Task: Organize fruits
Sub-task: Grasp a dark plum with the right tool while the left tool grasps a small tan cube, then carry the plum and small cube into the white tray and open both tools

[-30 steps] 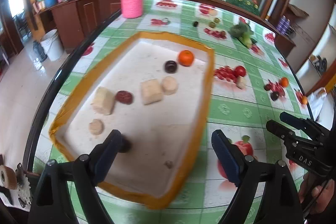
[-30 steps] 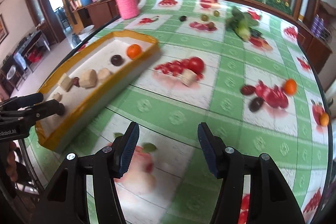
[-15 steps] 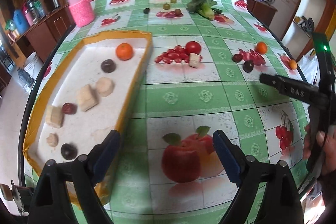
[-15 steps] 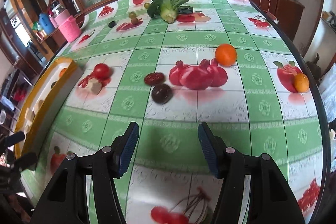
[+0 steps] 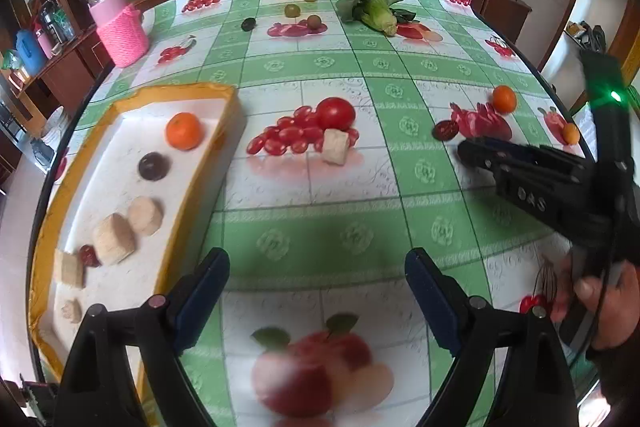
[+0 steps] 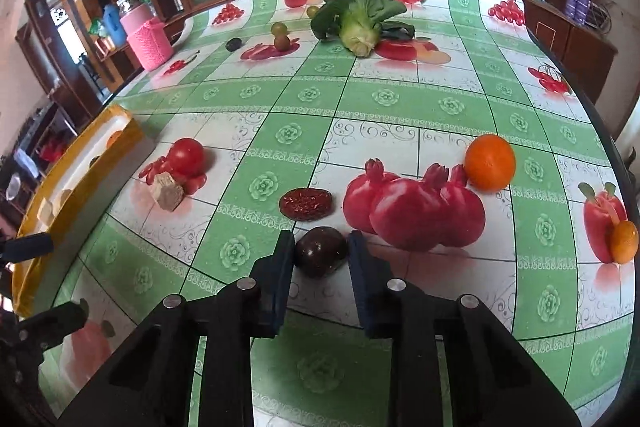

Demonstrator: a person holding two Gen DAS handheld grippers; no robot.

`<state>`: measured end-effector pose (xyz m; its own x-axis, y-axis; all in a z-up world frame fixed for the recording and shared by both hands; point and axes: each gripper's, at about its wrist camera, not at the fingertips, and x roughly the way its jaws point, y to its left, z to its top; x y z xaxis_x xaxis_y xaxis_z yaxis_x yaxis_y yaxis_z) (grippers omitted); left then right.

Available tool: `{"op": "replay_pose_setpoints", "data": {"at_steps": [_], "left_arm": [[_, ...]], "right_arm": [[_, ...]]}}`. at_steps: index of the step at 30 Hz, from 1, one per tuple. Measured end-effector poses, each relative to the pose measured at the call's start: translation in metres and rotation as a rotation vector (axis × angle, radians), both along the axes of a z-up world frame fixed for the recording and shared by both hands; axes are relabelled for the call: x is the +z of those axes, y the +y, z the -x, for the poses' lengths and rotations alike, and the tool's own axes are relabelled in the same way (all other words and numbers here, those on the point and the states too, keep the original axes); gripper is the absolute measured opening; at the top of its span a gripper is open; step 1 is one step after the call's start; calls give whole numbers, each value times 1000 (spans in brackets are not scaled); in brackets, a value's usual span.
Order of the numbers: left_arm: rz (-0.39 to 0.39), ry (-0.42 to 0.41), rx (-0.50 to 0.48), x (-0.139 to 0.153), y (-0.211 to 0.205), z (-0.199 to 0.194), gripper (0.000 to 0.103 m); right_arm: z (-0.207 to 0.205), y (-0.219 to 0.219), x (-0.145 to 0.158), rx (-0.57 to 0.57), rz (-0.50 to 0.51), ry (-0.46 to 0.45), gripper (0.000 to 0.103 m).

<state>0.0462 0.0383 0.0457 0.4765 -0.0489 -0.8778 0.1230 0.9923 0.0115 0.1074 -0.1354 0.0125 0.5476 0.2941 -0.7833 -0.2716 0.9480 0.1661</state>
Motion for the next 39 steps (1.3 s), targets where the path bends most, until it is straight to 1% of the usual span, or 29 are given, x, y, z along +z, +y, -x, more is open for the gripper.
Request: {"op": "replay_pose_setpoints", "data": {"at_steps": [5, 7, 9, 10, 12, 13, 14, 15, 17, 20, 23, 28, 32, 34, 35, 36, 37, 39], "left_arm": [[5, -5, -7, -9, -11, -29, 90], [2, 4, 2, -15, -12, -43, 85], [25, 29, 17, -22, -11, -56, 71], [43, 38, 26, -24, -10, -61, 69], [64, 40, 43, -28, -8, -70, 57], [65, 45, 48, -31, -8, -74, 54], [60, 40, 47, -32, -9, -75, 48], [49, 23, 39, -32, -11, -76, 32], [35, 12, 16, -32, -14, -74, 20], [46, 10, 10, -32, -12, -71, 20], [75, 21, 2, -31, -10, -65, 20], [128, 38, -28, -24, -9, -42, 20], [171, 34, -53, -15, -8, -21, 20], [181, 32, -58, -13, -6, -13, 20], [186, 34, -59, -12, -4, -9, 20], [194, 36, -62, -12, -3, -6, 20], [196, 37, -62, -11, -2, -2, 20], [201, 36, -65, -10, 1, 5, 20]], "right_arm": [[10, -12, 8, 15, -20, -20, 26], [12, -15, 8, 20, -19, -15, 26], [13, -20, 6, 18, -21, -8, 26], [13, -23, 5, 13, -27, -1, 26], [12, -27, 2, 5, -46, 16, 26], [11, -29, 0, 3, -53, 22, 26], [11, -31, -1, -1, -65, 28, 26], [11, -32, -2, -2, -73, 31, 26], [12, -32, -2, -5, -77, 30, 26], [13, -30, -2, -7, -68, 31, 26], [16, -29, 1, -16, -55, 28, 26], [27, -33, 13, -37, -44, 10, 26], [37, -36, 25, -55, -35, -10, 26], [39, -35, 27, -56, -23, -4, 26], [39, -36, 25, -60, -24, 12, 28], [37, -37, 22, -67, -34, 21, 35], [35, -38, 19, -71, -48, 33, 38], [30, -38, 14, -82, -61, 50, 41]]}}
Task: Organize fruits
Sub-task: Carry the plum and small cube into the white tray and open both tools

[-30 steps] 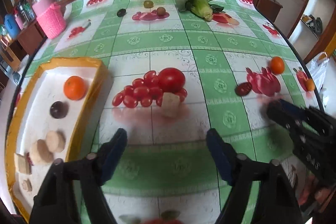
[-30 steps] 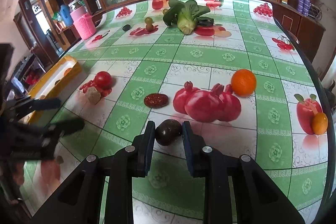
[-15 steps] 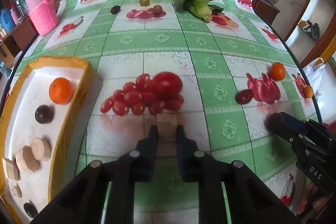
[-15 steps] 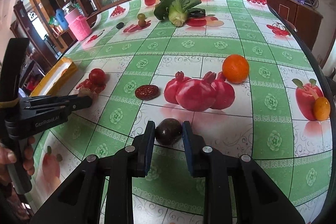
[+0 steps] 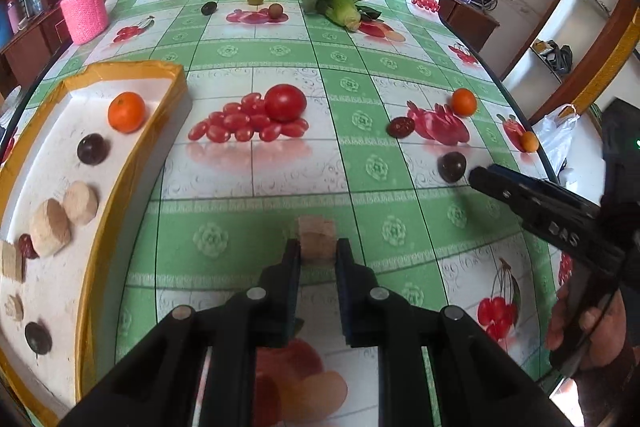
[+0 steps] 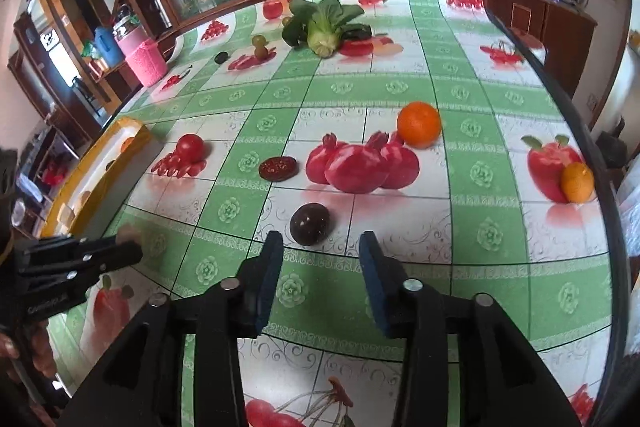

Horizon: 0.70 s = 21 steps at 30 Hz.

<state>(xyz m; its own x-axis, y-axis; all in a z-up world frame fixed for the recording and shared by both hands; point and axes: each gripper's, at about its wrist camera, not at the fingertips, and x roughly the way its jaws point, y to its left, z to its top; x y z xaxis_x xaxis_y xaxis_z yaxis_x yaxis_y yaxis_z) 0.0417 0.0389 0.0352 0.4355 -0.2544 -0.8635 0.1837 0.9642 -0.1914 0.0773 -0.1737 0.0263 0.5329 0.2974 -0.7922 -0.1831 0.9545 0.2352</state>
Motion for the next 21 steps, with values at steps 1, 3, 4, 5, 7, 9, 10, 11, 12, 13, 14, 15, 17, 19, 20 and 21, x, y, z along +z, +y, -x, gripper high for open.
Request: {"op": "replay_pose_setpoints", "data": {"at_steps": [1, 3, 4, 5, 7, 9, 10, 11, 12, 13, 14, 15, 17, 19, 20, 21], "left_arm": [[2, 1, -2, 0, 1, 3, 20], [3, 6, -10, 0, 1, 9, 20], [4, 9, -13, -1, 3, 12, 20], [6, 13, -14, -2, 3, 15, 20], [14, 20, -17, -2, 5, 21, 20], [16, 23, -21, -3, 6, 26, 20], [16, 22, -22, -3, 7, 28, 20], [18, 21, -22, -3, 8, 30, 20], [21, 19, -21, -2, 9, 31, 20], [27, 17, -20, -1, 11, 32, 20], [33, 14, -19, 0, 12, 33, 20], [40, 13, -19, 1, 14, 34, 20], [53, 7, -17, 3, 17, 36, 20], [66, 6, -15, 5, 20, 37, 20], [73, 4, -14, 6, 21, 37, 20], [78, 2, -15, 7, 22, 39, 20]], "right_arm": [[-3, 2, -2, 2, 1, 2, 41], [-8, 8, -6, 19, 11, 5, 45], [-11, 13, -8, 29, 28, 5, 46], [-13, 17, -11, 35, 49, 5, 46], [-15, 24, -14, 46, 95, -13, 46], [-16, 31, -17, 53, 149, -36, 43], [-15, 34, -18, 49, 187, -45, 40], [-15, 37, -18, 57, 209, -49, 35], [-14, 39, -18, 66, 225, -52, 28], [-11, 40, -17, 72, 232, -50, 24], [-9, 40, -16, 76, 229, -47, 24], [-6, 40, -15, 79, 226, -46, 24], [2, 40, -9, 83, 225, -53, 24], [12, 40, -2, 88, 217, -65, 24], [16, 41, 1, 89, 215, -70, 24], [20, 41, 4, 90, 209, -73, 24]]}}
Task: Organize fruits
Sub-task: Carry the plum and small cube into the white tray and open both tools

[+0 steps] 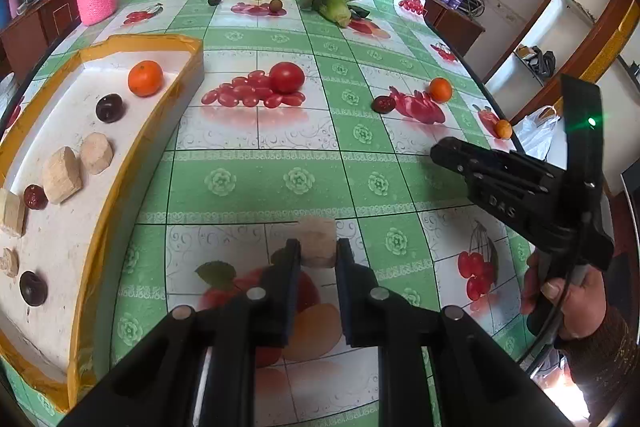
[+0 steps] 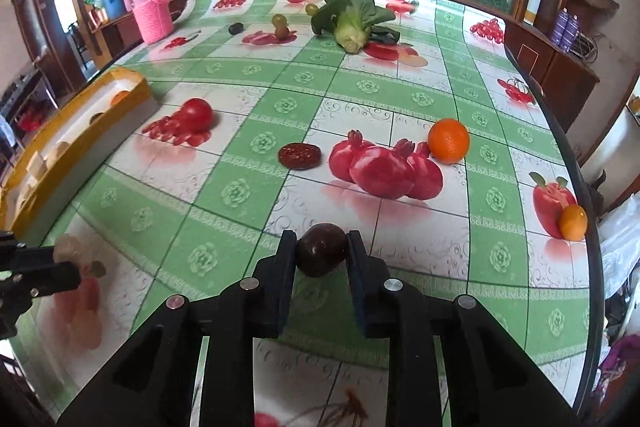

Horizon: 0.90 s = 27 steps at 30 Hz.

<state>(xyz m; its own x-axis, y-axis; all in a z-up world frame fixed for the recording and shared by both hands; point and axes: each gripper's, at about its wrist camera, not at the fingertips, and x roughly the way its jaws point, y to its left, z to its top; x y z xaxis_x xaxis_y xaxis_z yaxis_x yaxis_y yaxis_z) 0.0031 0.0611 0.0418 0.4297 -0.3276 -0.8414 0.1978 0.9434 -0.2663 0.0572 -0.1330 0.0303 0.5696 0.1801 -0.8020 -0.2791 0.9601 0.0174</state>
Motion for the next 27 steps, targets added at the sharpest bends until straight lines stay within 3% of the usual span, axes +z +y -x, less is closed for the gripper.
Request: {"op": "replay_pose_setpoints", "data": {"at_steps": [8, 16, 27], "left_arm": [[27, -14, -3, 6, 10, 8, 20], [46, -42, 9, 19, 25, 15, 20], [44, -87, 108, 35, 77, 21, 20]], "right_arm": [[28, 11, 13, 22, -8, -7, 24], [28, 35, 23, 54, -17, -16, 24], [17, 93, 45, 161, -38, -43, 24]]}}
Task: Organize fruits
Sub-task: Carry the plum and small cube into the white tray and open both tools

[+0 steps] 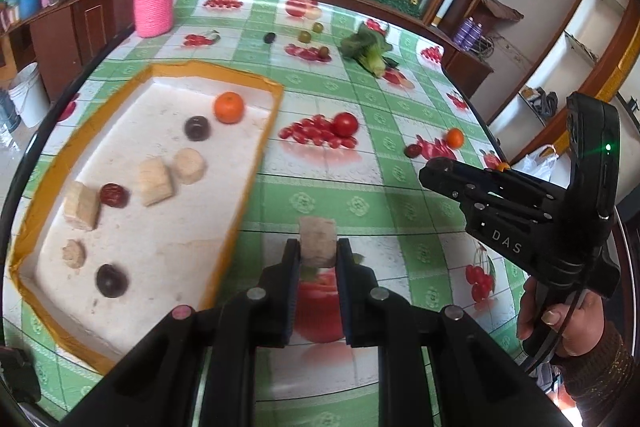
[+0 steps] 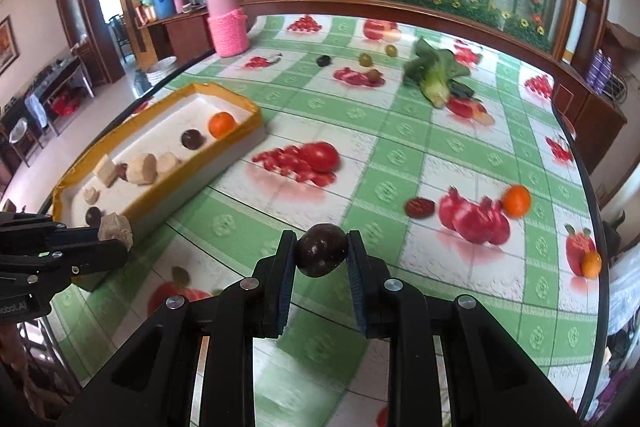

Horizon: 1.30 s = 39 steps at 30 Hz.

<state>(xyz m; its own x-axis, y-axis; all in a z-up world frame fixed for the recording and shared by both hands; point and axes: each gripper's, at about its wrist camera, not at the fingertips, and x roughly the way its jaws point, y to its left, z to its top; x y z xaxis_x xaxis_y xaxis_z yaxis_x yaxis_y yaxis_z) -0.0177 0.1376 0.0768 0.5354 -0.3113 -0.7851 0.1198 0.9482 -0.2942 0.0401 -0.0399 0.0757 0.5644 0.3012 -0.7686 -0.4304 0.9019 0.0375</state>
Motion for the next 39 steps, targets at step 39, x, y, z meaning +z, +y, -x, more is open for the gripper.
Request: {"op": "replay_pose_setpoints", "data": {"at_steps": [39], "left_arm": [[-46, 117, 264, -52, 143, -6, 20]], "right_arm": [[-17, 190, -40, 392, 56, 152, 24]]}}
